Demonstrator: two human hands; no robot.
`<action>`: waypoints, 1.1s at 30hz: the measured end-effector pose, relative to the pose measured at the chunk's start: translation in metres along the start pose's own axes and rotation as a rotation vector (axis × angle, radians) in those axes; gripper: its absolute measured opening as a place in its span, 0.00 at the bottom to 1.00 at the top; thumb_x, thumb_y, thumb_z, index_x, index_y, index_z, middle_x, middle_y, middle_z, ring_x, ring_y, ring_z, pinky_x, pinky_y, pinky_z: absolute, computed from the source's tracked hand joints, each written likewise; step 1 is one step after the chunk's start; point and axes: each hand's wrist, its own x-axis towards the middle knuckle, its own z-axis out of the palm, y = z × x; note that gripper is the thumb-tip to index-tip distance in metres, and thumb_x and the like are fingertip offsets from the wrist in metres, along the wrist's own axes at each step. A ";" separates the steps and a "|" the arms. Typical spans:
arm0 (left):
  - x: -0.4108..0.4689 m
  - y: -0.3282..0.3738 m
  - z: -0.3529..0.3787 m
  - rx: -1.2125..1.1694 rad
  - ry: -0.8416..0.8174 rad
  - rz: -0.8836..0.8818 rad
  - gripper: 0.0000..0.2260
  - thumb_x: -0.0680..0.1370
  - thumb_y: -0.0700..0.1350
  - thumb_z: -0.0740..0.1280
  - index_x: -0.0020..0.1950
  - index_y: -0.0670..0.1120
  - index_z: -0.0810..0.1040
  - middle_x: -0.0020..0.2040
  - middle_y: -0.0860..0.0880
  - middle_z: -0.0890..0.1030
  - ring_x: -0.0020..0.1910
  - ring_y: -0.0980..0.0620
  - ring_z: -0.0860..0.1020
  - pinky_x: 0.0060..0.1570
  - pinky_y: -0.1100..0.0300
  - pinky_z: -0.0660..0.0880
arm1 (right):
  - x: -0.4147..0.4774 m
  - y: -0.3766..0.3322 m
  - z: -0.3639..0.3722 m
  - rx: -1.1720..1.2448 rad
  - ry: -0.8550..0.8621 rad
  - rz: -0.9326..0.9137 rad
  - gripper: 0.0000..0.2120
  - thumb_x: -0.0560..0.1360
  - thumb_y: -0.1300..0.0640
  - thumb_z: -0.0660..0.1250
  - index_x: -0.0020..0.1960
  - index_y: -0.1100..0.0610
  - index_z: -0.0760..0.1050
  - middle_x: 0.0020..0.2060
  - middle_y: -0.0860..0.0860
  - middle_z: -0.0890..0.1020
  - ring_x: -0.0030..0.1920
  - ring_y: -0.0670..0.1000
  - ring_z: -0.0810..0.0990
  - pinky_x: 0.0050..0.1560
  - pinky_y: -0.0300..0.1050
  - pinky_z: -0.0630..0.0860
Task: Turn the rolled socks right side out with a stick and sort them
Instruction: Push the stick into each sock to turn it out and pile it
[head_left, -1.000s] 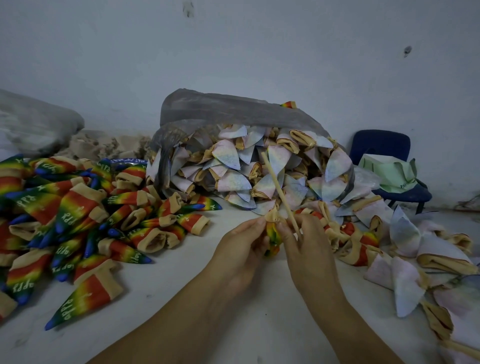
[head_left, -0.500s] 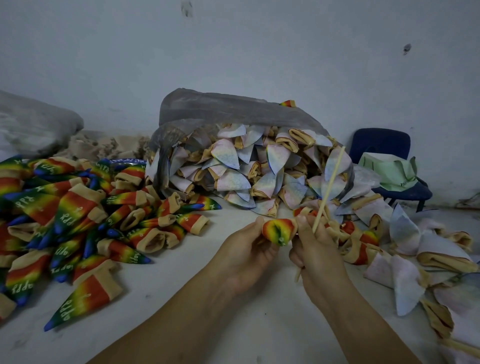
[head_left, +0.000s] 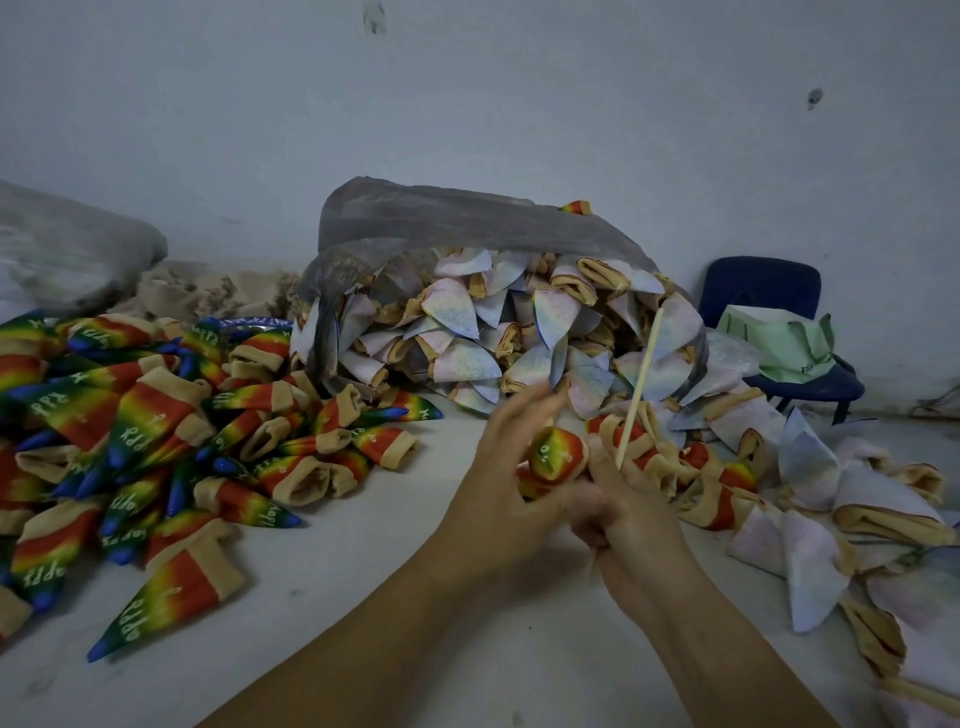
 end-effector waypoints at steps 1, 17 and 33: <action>0.000 0.000 0.002 0.074 -0.027 0.045 0.26 0.70 0.63 0.68 0.66 0.73 0.65 0.69 0.70 0.64 0.69 0.70 0.63 0.60 0.77 0.65 | -0.001 0.000 0.000 0.001 -0.021 0.022 0.16 0.80 0.48 0.59 0.36 0.54 0.75 0.24 0.48 0.70 0.22 0.43 0.65 0.21 0.35 0.62; 0.014 -0.034 -0.054 -1.510 0.583 -0.661 0.21 0.80 0.54 0.66 0.59 0.36 0.78 0.50 0.38 0.85 0.46 0.43 0.86 0.38 0.54 0.83 | -0.001 0.000 -0.025 -1.291 -0.179 -0.315 0.20 0.76 0.36 0.53 0.39 0.49 0.73 0.32 0.51 0.78 0.31 0.46 0.74 0.34 0.48 0.71; 0.017 -0.025 -0.029 -1.322 0.512 -0.646 0.06 0.79 0.43 0.68 0.49 0.41 0.75 0.25 0.50 0.65 0.26 0.56 0.69 0.38 0.61 0.72 | -0.011 0.005 -0.002 -1.626 -0.101 -0.484 0.19 0.79 0.38 0.48 0.44 0.48 0.71 0.30 0.46 0.69 0.34 0.48 0.72 0.30 0.43 0.63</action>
